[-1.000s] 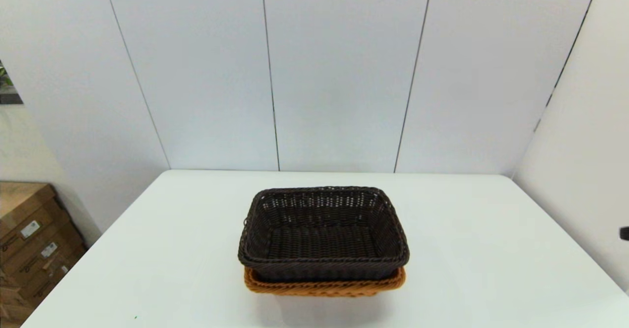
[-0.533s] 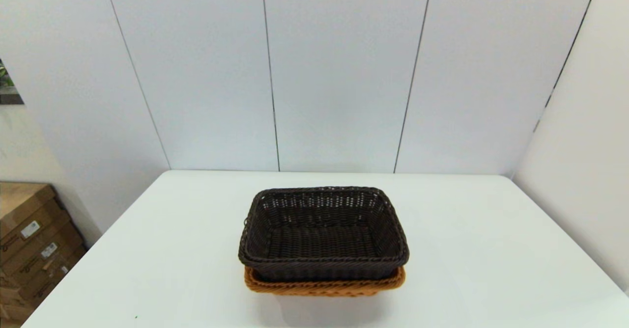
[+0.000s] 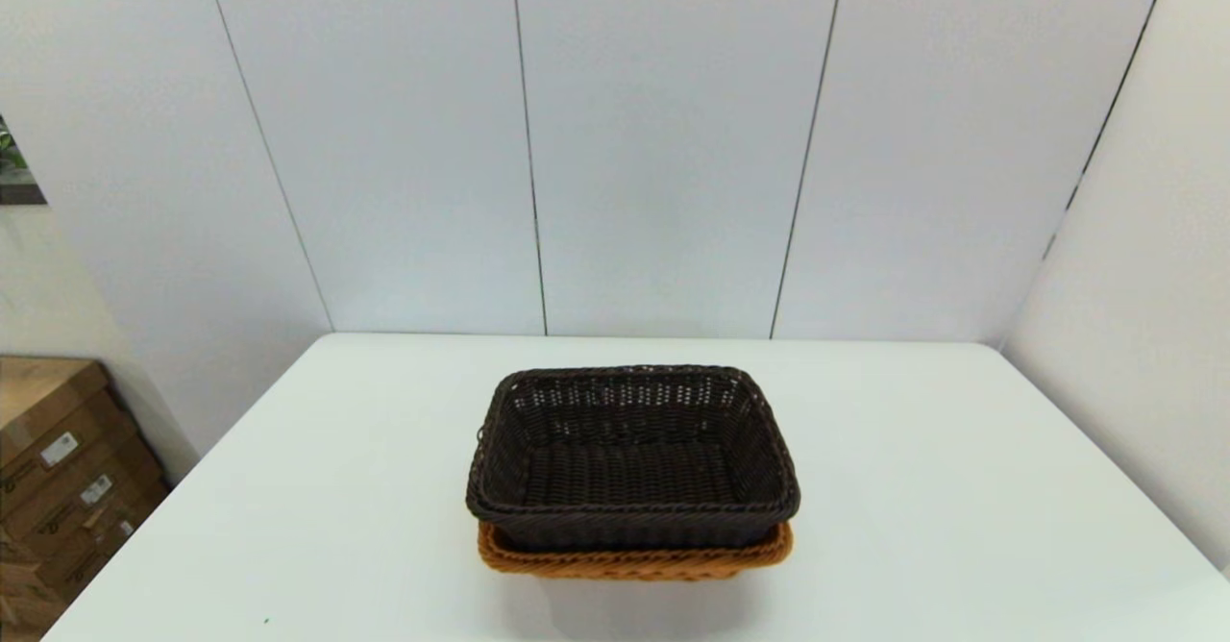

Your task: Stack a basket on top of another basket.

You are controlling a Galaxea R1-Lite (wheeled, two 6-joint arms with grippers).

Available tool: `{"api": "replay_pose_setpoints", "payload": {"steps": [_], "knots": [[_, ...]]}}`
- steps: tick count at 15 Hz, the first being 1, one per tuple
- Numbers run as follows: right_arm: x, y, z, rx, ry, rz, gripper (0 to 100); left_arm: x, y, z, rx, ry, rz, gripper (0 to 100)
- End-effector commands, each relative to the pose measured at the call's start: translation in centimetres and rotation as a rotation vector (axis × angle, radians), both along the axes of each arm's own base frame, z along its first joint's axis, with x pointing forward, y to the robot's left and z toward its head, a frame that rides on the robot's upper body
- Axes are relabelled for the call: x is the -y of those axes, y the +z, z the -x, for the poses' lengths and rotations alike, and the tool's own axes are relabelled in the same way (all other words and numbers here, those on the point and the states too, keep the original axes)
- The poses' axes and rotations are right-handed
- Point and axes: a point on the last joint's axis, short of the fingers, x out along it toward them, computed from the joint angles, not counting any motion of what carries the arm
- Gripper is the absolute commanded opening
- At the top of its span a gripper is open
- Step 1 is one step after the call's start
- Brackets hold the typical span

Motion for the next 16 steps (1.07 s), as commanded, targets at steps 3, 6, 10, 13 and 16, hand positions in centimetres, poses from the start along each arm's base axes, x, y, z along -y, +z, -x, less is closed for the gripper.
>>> {"api": "replay_pose_setpoints", "payload": {"steps": [3,6,10,13,16], "knots": [[0.2,-4.8,-0.6,0.166,0.041,0.059,100,0.0,0.0,0.0,-0.001,0.001,0.000,100],[0.2,-6.3,-1.6,0.199,0.035,0.058,100,0.0,0.0,0.0,-0.001,0.001,0.000,100],[0.2,-7.8,-4.0,0.363,0.033,0.068,100,0.0,0.0,0.0,-0.001,0.001,0.000,100],[0.2,-8.2,-4.6,0.433,0.036,0.071,100,0.0,0.0,0.0,-0.001,0.001,0.000,100],[0.2,-8.4,-4.9,0.498,0.034,0.060,100,0.0,0.0,0.0,-0.001,0.001,0.000,100]]}}
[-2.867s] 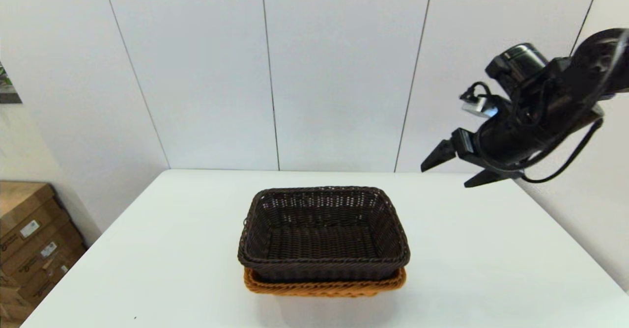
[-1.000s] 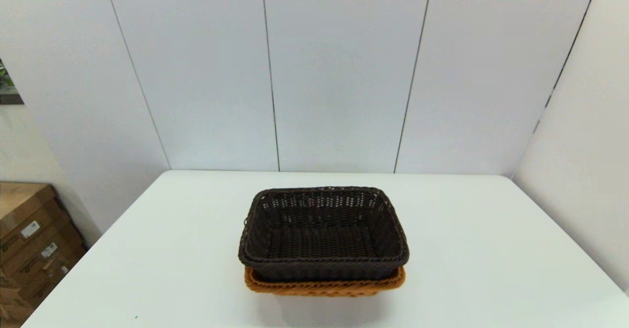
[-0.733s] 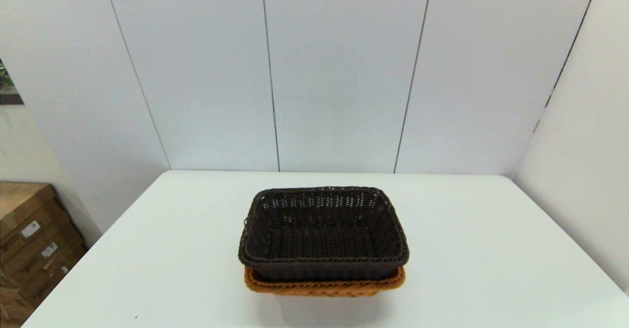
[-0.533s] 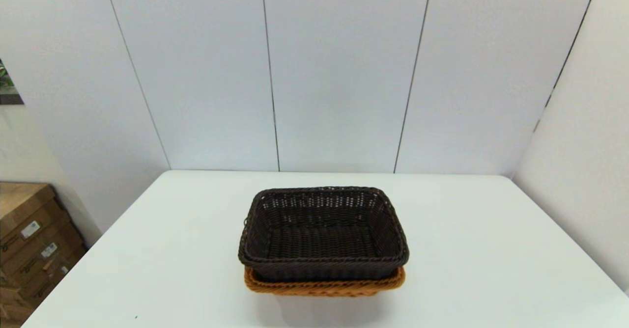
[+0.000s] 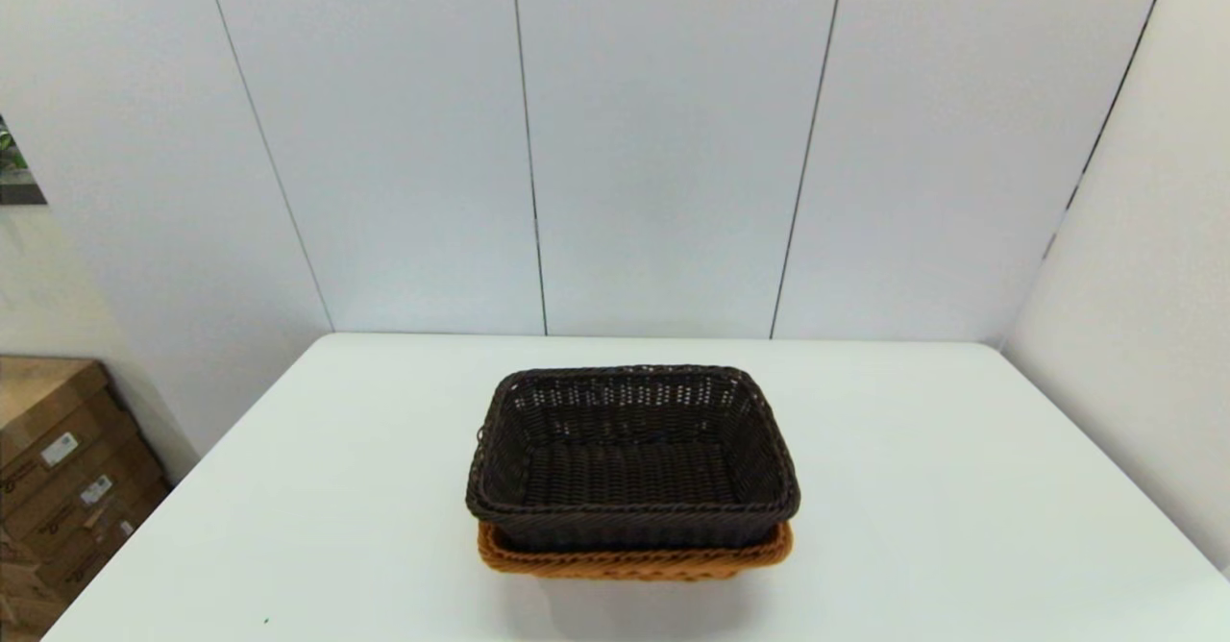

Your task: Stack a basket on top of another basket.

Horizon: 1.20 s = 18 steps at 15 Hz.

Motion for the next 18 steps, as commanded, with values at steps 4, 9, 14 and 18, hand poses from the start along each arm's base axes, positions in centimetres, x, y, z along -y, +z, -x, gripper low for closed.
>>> {"api": "replay_pose_setpoints", "payload": {"steps": [4,9,14,18], "knots": [[0.04,-0.51,-0.33,0.013,-0.006,-0.092,100,0.00,-0.04,-0.01,-0.001,0.000,0.000,100],[0.13,-1.09,-0.39,-0.046,-0.046,-0.148,100,0.00,-0.04,-0.01,-0.001,0.000,0.000,100],[0.13,-1.07,-0.39,-0.044,-0.046,-0.145,100,0.00,-0.04,-0.01,-0.001,0.000,0.000,100],[0.14,-1.10,-0.39,-0.048,-0.050,-0.154,100,0.00,-0.04,-0.01,-0.001,0.000,0.000,100]]}}
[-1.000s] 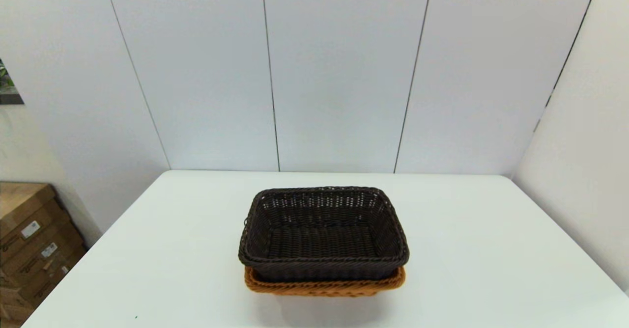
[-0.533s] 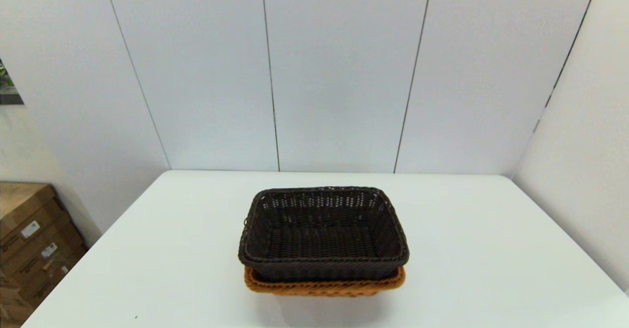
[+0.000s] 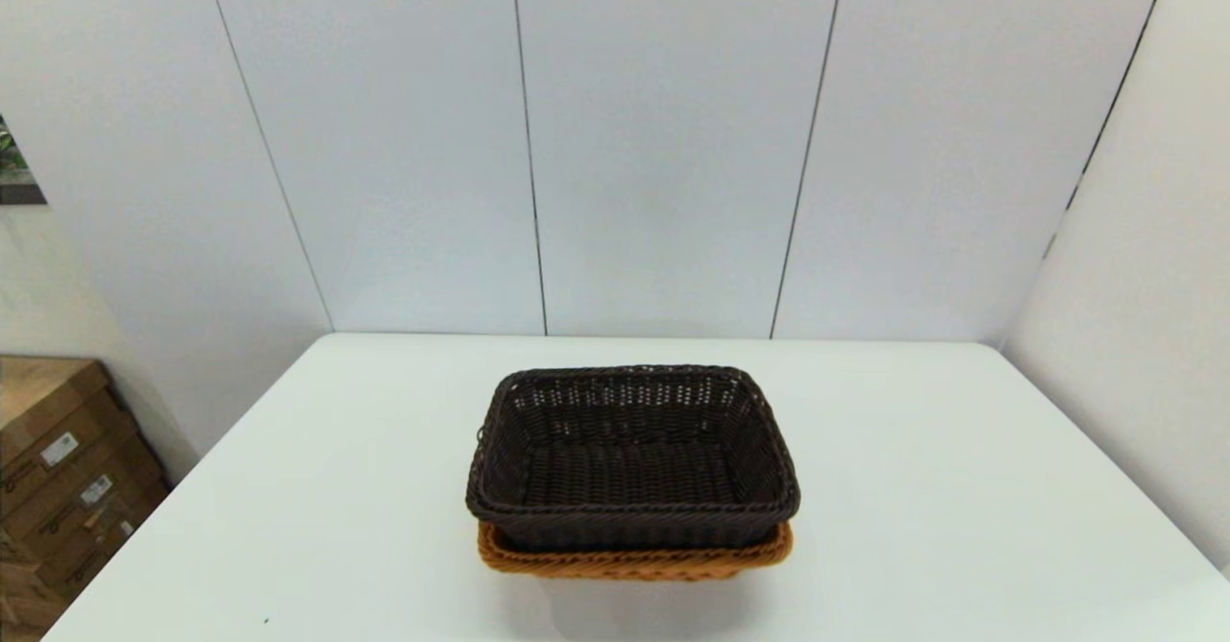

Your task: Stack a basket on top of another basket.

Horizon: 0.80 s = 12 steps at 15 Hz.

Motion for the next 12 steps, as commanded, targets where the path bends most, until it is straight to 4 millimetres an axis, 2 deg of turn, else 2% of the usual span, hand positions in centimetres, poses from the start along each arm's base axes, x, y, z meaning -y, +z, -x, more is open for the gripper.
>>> {"api": "replay_pose_setpoints", "payload": {"steps": [1,6,12], "knots": [[0.01,-0.01,-0.01,-0.002,-0.003,0.011,100,0.00,-0.04,-0.01,-0.001,0.001,0.000,100],[0.01,-0.44,-0.03,-0.035,-0.013,0.199,100,0.00,-0.04,-0.01,-0.001,0.001,0.000,100],[0.01,-0.67,-0.03,-0.060,-0.010,0.156,100,0.00,-0.04,-0.01,-0.001,0.001,0.000,100]]}}
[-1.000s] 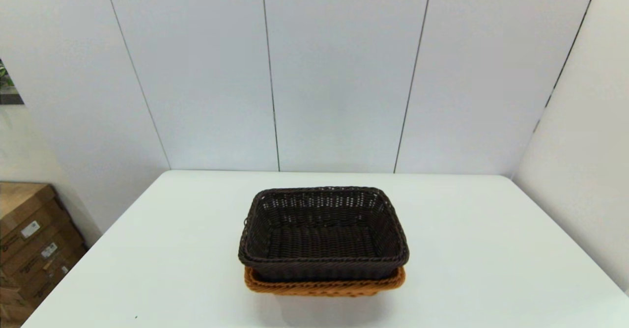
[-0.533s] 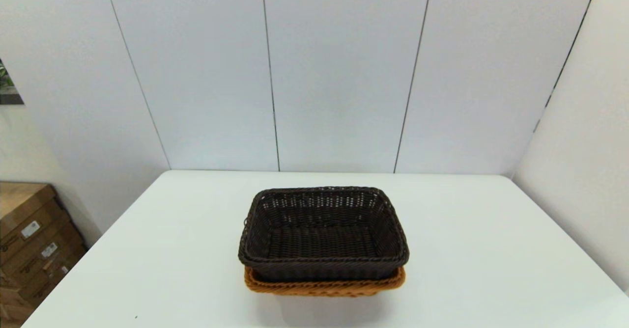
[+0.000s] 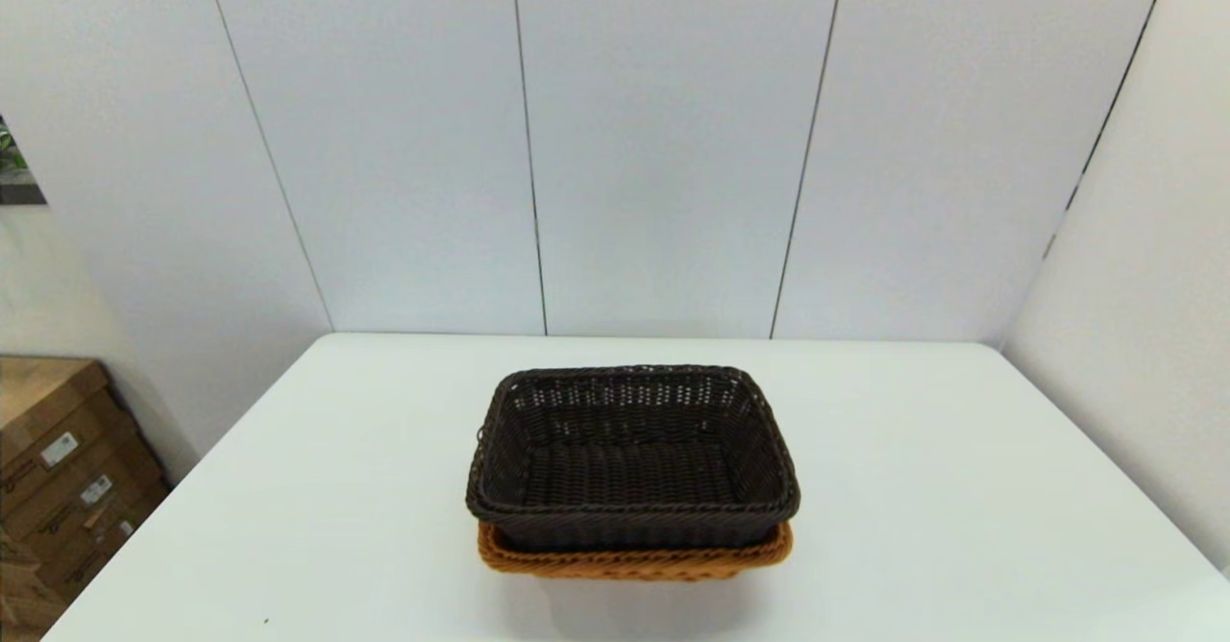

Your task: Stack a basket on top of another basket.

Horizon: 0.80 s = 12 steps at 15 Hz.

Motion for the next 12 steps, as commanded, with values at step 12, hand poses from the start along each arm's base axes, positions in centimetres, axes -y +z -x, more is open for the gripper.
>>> {"api": "replay_pose_setpoints", "payload": {"steps": [12], "knots": [[0.10,0.01,-0.01,-0.003,-0.045,-0.136,100,0.00,-0.04,-0.01,-0.001,0.001,0.000,100]]}}
